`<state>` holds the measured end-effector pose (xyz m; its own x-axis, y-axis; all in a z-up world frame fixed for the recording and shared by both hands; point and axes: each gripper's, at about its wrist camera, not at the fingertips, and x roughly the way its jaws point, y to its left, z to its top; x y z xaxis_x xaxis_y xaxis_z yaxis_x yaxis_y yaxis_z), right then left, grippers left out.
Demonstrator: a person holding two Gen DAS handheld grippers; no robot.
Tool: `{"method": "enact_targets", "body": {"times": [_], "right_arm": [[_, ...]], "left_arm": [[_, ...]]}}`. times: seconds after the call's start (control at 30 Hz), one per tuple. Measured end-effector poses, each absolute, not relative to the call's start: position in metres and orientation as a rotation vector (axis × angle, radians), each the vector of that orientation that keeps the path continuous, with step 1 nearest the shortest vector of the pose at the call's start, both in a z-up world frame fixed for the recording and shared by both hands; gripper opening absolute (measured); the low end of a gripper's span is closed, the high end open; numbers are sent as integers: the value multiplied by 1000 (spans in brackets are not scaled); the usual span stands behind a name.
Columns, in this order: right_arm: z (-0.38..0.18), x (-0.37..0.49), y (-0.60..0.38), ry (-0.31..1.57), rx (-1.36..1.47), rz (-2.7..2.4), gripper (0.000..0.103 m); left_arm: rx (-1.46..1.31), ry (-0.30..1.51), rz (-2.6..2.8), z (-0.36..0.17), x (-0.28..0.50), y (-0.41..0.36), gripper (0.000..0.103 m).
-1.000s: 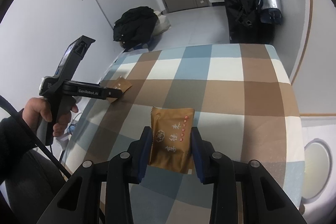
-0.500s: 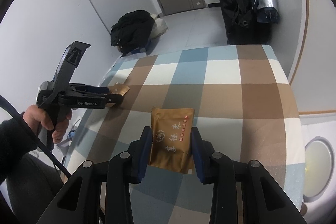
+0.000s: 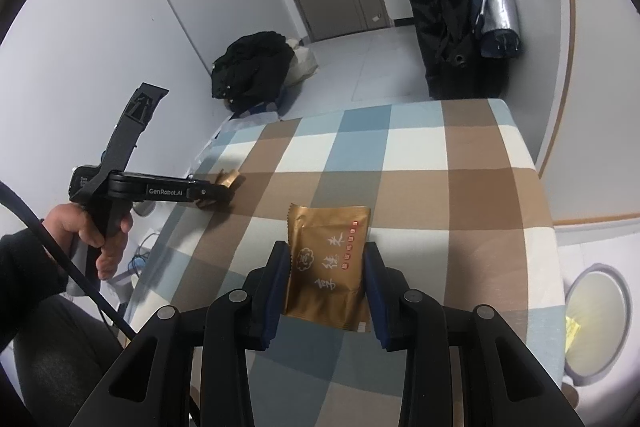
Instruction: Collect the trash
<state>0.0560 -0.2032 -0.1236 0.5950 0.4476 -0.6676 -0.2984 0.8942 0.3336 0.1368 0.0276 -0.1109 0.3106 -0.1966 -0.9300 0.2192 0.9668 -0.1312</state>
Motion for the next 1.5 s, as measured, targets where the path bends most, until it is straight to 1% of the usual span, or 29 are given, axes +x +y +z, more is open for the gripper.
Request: {"method": "enact_targets", "body": {"times": [0.03,0.07,0.23,0.37,0.43,0.47,0.5,0.53,0.57,0.77,0.87,0.93,1.07,1.13,1.17,1.2,1.27,1.37,1.43,1.47,1.5], "right_arm": [[-123,55,-204,823,196,436,35],[-122,53,-204,820,196,436,35],[-118,46,-204,802,184,436,35],[-116,42,-205,791,179,436,35],[-116,41,-205,786,180,435,35],[-116,40,-205,788,181,434,35],[-117,41,-205,792,184,433,35],[-118,41,-204,798,187,435,35],[-119,41,-203,801,187,436,35],[-119,44,-201,796,173,440,36],[-122,46,-202,808,178,434,36],[-124,48,-201,816,180,433,36],[-126,50,-200,821,180,430,36],[-127,51,-200,823,183,429,36],[-128,52,-200,825,185,428,36],[-128,52,-200,828,187,428,36],[-130,53,-199,834,193,430,36],[-131,52,-198,837,191,431,36],[-131,51,-197,836,188,430,36],[-131,51,-197,836,186,429,36],[-131,51,-197,836,186,428,36]], "left_arm": [[13,1228,-277,-111,136,27,16],[9,1240,-278,-111,135,26,1],[-10,1253,-272,-113,130,29,1],[-23,1212,-294,-97,125,31,1],[-22,1218,-276,-93,127,34,7],[-10,1221,-252,-93,127,36,20],[7,1219,-237,-94,129,38,36],[21,1216,-225,-96,129,37,44],[43,1214,-205,-99,130,37,53],[136,1261,-204,-120,140,25,56],[147,1254,-214,-124,144,25,65],[135,1253,-235,-124,145,30,65],[159,1220,-265,-124,143,34,64],[166,1205,-283,-122,141,34,55],[162,1201,-285,-121,141,36,46],[152,1201,-284,-120,142,39,41],[113,1208,-290,-119,145,47,37],[83,1218,-299,-119,148,48,35],[75,1226,-288,-118,149,48,32],[63,1231,-288,-118,150,49,27],[42,1237,-290,-117,151,50,19]]}}
